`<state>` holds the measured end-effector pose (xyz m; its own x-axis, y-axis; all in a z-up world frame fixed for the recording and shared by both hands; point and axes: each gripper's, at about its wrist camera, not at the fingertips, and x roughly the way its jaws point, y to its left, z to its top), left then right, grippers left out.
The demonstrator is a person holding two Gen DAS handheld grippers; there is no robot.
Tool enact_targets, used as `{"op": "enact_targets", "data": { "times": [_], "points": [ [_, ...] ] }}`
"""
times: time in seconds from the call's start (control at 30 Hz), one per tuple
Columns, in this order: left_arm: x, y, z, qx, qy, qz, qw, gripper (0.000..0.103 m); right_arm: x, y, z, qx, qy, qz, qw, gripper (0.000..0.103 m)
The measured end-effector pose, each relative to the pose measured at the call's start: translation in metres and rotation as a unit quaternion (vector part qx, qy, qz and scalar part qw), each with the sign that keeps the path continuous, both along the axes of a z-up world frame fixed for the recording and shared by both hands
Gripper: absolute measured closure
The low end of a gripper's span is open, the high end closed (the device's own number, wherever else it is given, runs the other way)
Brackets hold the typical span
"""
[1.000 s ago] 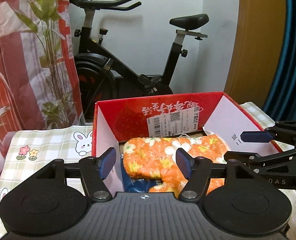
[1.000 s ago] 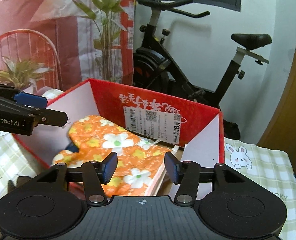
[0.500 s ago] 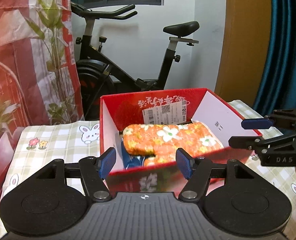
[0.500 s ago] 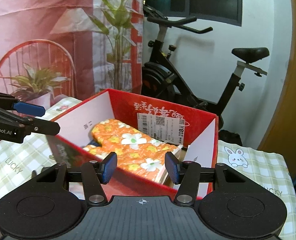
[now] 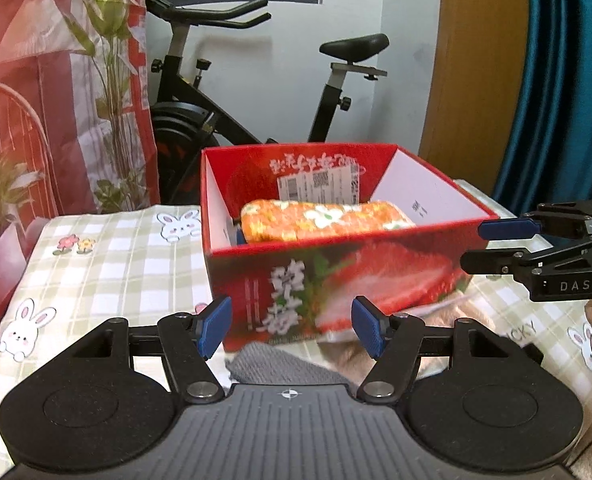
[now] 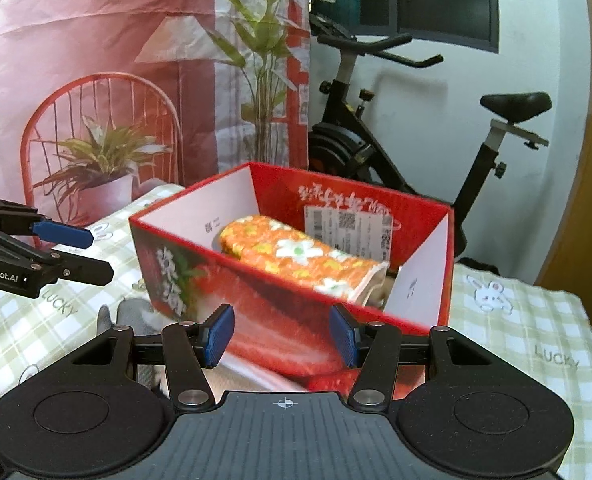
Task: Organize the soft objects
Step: 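Close both tools on the white plastic bag with green cable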
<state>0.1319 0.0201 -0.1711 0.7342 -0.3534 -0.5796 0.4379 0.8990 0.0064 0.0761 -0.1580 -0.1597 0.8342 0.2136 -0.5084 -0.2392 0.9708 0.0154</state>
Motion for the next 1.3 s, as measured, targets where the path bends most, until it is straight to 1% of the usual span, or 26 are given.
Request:
{"op": "enact_targets", "data": {
  "times": [0.23, 0.5, 0.63, 0.8, 0.97, 1.03, 1.1, 1.13, 1.17, 1.2, 1.3],
  "points": [
    [-0.007, 0.000, -0.018, -0.003, 0.015, -0.016, 0.9998, 0.035, -0.007, -0.004, -0.023, 0.001, 0.018, -0.002, 1.000, 0.053],
    [-0.012, -0.011, -0.034, 0.000, 0.036, -0.051, 0.9981, 0.036, -0.009, -0.009, -0.044, -0.006, 0.040, 0.000, 0.999, 0.054],
    [-0.008, -0.018, -0.043, 0.001, 0.045, -0.057, 0.9974, 0.036, -0.005, -0.010, -0.051, -0.006, 0.046, 0.003, 0.999, 0.054],
    [0.007, -0.028, -0.052, -0.005, 0.053, -0.057, 0.9969, 0.038, 0.007, -0.010, -0.060, -0.004, 0.054, 0.002, 0.999, 0.055],
    [0.020, -0.039, -0.057, -0.011, 0.047, -0.069, 0.9964, 0.039, 0.020, -0.009, -0.068, 0.002, 0.061, 0.011, 0.998, 0.058],
    [0.026, -0.044, -0.058, -0.010, 0.045, -0.081, 0.9957, 0.044, 0.023, -0.007, -0.069, -0.001, 0.063, 0.016, 0.998, 0.067],
    [0.029, -0.050, -0.060, -0.002, 0.047, -0.093, 0.9945, 0.059, 0.025, -0.006, -0.070, -0.005, 0.060, 0.019, 0.998, 0.075],
    [0.029, -0.052, -0.060, 0.004, 0.043, -0.096, 0.9944, 0.061, 0.025, -0.005, -0.070, -0.006, 0.060, 0.021, 0.998, 0.079],
    [0.029, -0.054, -0.060, 0.008, 0.039, -0.101, 0.9941, 0.067, 0.026, -0.004, -0.070, -0.007, 0.058, 0.021, 0.998, 0.081],
    [0.029, -0.055, -0.060, 0.009, 0.038, -0.103, 0.9939, 0.069, 0.026, -0.004, -0.070, -0.006, 0.057, 0.020, 0.998, 0.084],
    [0.029, -0.054, -0.059, 0.003, 0.041, -0.103, 0.9939, 0.075, 0.026, -0.005, -0.070, -0.003, 0.056, 0.020, 0.998, 0.086]
  ]
}}
